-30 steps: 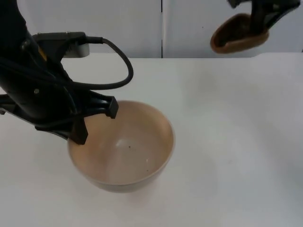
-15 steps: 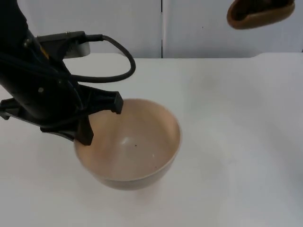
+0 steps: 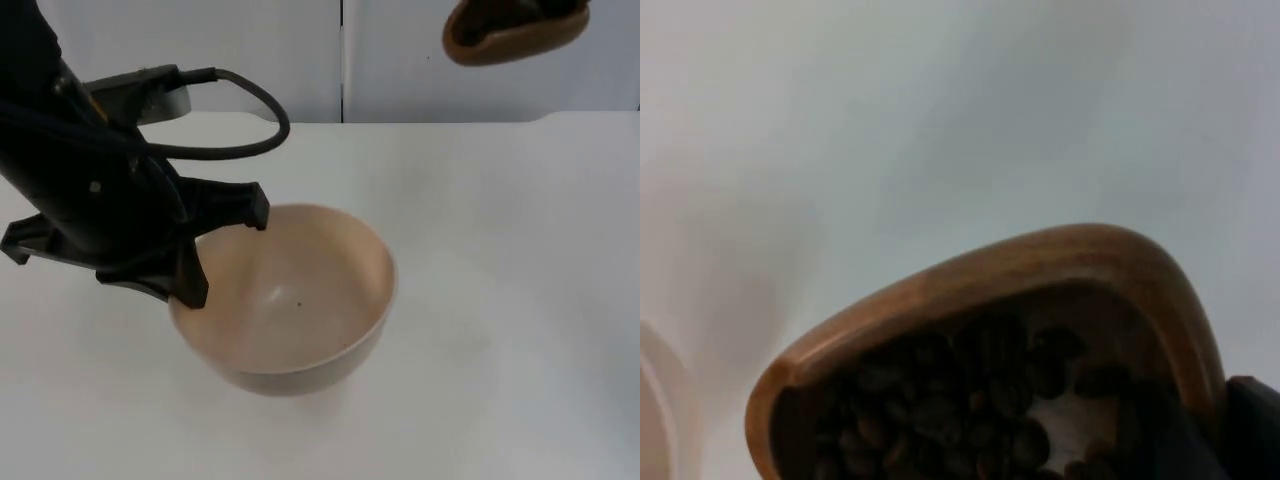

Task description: Pick up the bowl with the left hand and pour the coffee beans from the cup into the bowl with the right hand.

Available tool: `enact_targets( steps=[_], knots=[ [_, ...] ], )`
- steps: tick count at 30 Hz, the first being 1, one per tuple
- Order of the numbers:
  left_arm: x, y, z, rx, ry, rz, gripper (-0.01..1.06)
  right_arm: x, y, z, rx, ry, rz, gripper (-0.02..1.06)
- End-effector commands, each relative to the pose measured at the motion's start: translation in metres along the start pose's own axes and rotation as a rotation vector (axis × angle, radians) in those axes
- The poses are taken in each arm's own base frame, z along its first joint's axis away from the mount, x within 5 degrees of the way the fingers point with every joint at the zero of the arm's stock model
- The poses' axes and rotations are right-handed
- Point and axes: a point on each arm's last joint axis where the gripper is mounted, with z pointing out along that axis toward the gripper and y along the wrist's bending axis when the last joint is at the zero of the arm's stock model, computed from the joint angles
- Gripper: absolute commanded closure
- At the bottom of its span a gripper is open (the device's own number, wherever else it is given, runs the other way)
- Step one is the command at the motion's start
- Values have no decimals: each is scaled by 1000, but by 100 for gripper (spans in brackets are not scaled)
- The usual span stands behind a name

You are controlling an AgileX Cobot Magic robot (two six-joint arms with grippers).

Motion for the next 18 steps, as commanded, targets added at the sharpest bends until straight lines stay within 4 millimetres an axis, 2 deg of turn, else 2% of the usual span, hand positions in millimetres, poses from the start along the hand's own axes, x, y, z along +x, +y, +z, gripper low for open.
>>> enact_targets(
  steps=[1, 4, 6, 10, 15, 18],
  knots=[
    [-1, -1, -3, 1, -15, -18, 105, 1, 10, -9, -6, -12, -30, 104],
    [-3, 5, -3, -66, -36, -52, 105, 0, 28, -9, -12, -20, -78, 104],
    [-4, 8, -4, -100, -48, -70, 105, 0, 31, -10, 8, -22, -94, 104],
    [-5, 16, -5, -195, -76, -142, 105, 1, 54, -12, 80, -44, -153, 104],
    [-1, 7, -4, -227, -94, -162, 105, 2, 74, -14, 72, -65, -200, 104],
    [3, -2, -2, -236, -105, -162, 105, 2, 77, -14, 76, -70, -201, 104]
  ],
)
